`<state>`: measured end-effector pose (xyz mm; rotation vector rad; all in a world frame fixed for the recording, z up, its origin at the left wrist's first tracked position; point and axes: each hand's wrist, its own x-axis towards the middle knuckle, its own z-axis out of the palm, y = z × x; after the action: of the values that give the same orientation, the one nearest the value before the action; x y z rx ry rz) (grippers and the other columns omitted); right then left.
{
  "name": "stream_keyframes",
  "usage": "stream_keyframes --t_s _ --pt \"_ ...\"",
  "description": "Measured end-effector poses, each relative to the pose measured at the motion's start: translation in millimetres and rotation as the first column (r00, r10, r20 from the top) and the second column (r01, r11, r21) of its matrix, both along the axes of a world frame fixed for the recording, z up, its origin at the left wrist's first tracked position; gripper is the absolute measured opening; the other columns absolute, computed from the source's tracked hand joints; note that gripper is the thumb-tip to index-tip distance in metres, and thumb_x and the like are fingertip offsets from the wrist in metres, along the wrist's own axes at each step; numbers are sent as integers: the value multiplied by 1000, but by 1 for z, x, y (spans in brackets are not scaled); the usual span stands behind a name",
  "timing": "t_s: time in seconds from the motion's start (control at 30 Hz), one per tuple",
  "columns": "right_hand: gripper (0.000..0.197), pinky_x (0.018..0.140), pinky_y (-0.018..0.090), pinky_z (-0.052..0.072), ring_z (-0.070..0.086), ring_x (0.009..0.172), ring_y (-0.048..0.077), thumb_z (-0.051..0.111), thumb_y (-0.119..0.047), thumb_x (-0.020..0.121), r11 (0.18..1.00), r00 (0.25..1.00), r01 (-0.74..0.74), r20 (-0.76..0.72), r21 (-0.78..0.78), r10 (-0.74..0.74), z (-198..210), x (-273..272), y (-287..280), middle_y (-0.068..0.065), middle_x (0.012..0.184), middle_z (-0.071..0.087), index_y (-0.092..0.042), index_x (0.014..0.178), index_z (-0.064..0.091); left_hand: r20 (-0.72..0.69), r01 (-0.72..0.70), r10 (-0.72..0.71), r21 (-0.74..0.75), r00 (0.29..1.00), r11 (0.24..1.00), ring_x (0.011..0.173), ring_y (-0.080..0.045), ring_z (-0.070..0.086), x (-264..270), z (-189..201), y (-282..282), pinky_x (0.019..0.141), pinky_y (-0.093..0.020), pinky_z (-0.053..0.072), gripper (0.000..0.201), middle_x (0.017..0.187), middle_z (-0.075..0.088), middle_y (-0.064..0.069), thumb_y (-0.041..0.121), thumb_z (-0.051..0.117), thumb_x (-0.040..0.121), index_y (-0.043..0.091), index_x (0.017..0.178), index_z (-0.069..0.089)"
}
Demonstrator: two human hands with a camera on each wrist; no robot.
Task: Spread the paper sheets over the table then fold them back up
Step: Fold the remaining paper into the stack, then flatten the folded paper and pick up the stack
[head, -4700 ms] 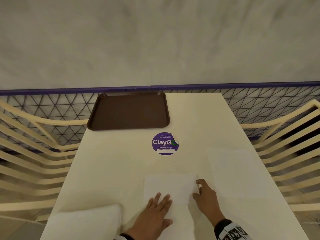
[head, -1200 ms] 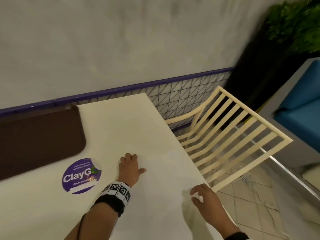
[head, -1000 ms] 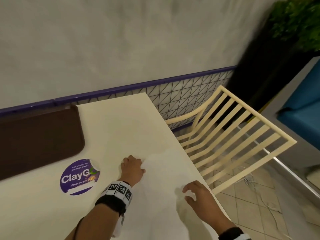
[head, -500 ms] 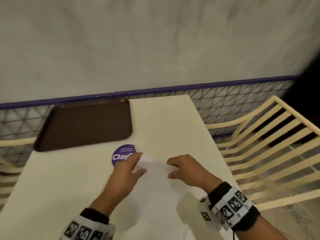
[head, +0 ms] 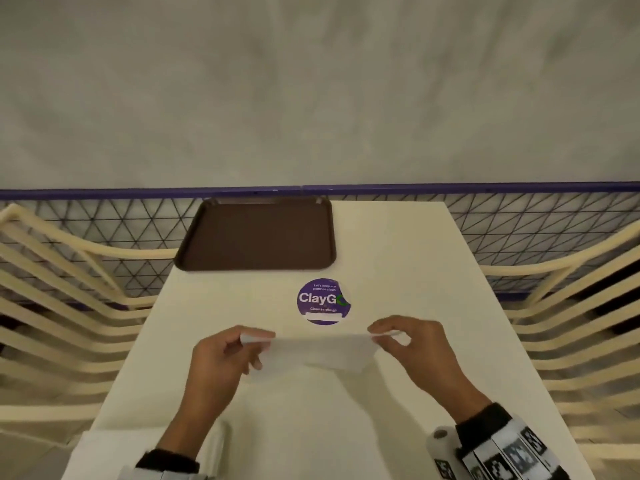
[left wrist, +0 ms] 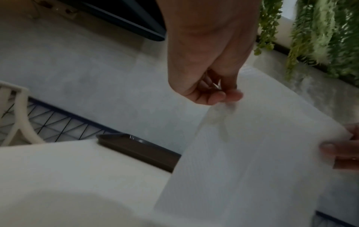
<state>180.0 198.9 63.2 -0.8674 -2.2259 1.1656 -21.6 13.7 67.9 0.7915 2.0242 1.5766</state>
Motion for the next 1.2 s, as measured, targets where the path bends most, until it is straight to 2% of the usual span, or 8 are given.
stream_keyframes --t_s 0.17,0.27,0.37,0.53,0.67,0.87,1.07,1.2 --pt "48 82 9 46 66 88 -5 75 2 72 996 996 -90 1 8 90 -37 40 -30 -26 92 70 -46 76 69 162 113 -105 -40 981 993 76 -6 70 22 -41 -38 62 -13 51 49 81 75 2 -30 59 65 16 65 77" --pt "57 99 15 39 50 111 -12 74 -19 70 975 964 -202 195 92 181 -69 55 -43 -36 118 54 -65 97 53 77 143 -131 -194 988 971 69 0 65 37 -67 -52 67 -5 46 14 70 72 16 27 83 57 35 63 73" --pt "81 107 7 1 15 131 -5 59 -61 58 886 813 -439 485 149 322 -93 53 -61 -31 139 34 -58 129 20 -153 131 -221 -451 963 883 68 9 54 49 -88 -53 66 -7 39 61 60 56 20 84 49 33 42 73 67" --pt "47 94 8 31 49 106 0 48 -65 77 872 886 -379 392 309 246 -77 21 -89 -22 101 63 -30 108 56 -505 249 -482 -460 716 852 72 1 40 65 -65 -34 61 -6 32 31 63 46 26 65 48 58 42 75 60" --pt "29 61 27 39 48 60 3 70 -34 75 981 955 -187 225 -52 194 -62 10 -75 -6 62 55 -9 67 59 -176 380 -521 -501 835 778 82 3 53 55 -56 -37 74 -12 40 22 79 60 25 57 63 61 60 77 49" --pt "11 75 41 54 70 78 23 73 -10 78 899 993 92 101 -428 -54 -54 21 -26 11 84 74 -2 86 72 -20 232 -262 -400 965 887 43 0 43 20 -47 -34 51 -20 35 27 41 52 15 37 74 66 38 43 59" --pt "20 68 12 49 70 79 7 67 -1 80 900 983 97 -100 -426 -153 -35 19 -21 -3 82 75 -18 79 75 -1 56 -57 -113 998 992 45 -5 36 12 -29 -12 45 -11 29 17 44 55 7 9 76 74 25 68 74" --pt "31 91 15 46 66 95 8 80 -47 58 911 977 64 -160 -406 -140 -37 38 -32 0 90 75 -22 75 78 41 100 -101 37 994 994 59 -6 63 23 -21 -28 59 -11 49 25 71 74 3 -11 69 72 13 73 77"
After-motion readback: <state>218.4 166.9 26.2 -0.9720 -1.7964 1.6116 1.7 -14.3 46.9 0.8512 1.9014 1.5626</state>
